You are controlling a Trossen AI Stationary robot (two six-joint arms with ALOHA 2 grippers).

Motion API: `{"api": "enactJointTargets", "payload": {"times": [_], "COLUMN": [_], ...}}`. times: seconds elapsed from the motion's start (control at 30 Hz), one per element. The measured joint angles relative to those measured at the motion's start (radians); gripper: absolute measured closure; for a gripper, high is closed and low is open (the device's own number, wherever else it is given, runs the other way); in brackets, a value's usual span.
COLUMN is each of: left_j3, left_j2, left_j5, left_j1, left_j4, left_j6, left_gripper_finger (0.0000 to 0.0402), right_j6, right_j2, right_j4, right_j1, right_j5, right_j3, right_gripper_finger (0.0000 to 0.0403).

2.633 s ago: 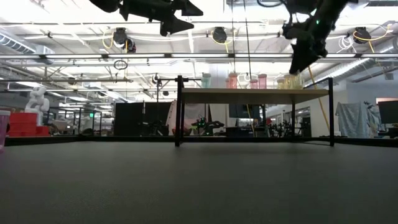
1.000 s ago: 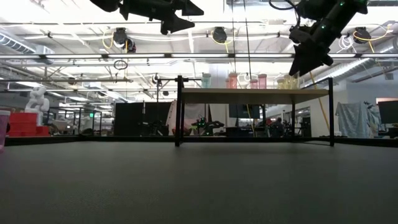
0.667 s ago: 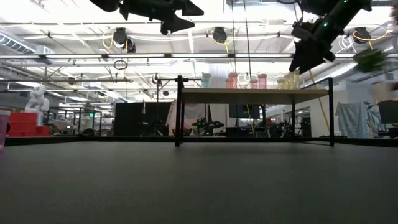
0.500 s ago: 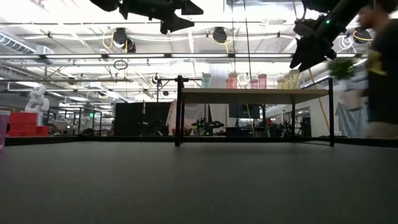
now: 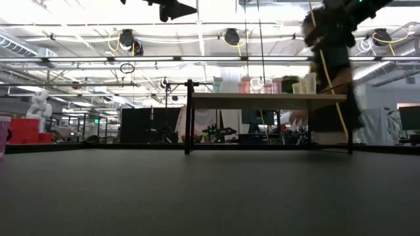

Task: Pick and place medicine bottles onto shelf by color
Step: Put the pink pill bottle on the shelf aligned with the other pink pill bottles

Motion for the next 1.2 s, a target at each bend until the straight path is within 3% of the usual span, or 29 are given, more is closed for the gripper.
{"api": "enactJointTargets", "payload": {"times": [0.2, 0.5, 0.73, 0.87, 1.03, 1.2], "left_j3": [0.052, 0.205, 0.229, 0.229, 0.229, 0.230], "left_j2": [-0.003, 0.007, 0.008, 0.009, 0.008, -0.002], "left_j5": [-0.068, -0.271, -0.470, -0.564, -0.682, -0.731], "left_j1": [-0.106, -0.282, -0.459, -0.547, -0.638, -0.675], "left_j4": [-0.103, -0.297, -0.365, -0.414, -0.466, -0.584], "left_j6": [0.008, 0.038, -0.048, -0.060, 0.008, 0.072], "left_gripper_finger": [0.0058, 0.0058, 0.0058, 0.0058, 0.0058, 0.0058], "right_j6": [0.055, 0.105, -0.082, -0.068, -0.084, -0.062], "right_j2": [-0.069, -0.090, 0.020, 0.128, 0.259, 0.395], "right_j4": [0.003, -0.015, 0.045, 0.097, 0.074, -0.147], "right_j1": [0.070, 0.342, 0.540, 0.634, 0.793, 0.983], "right_j5": [-0.139, -0.137, -0.134, -0.128, -0.026, 0.171], "right_j3": [0.002, 0.002, 0.002, 0.002, 0.041, 0.211], "right_gripper_finger": [0.0171, 0.0172, 0.0172, 0.0172, 0.0172, 0.0173]}}
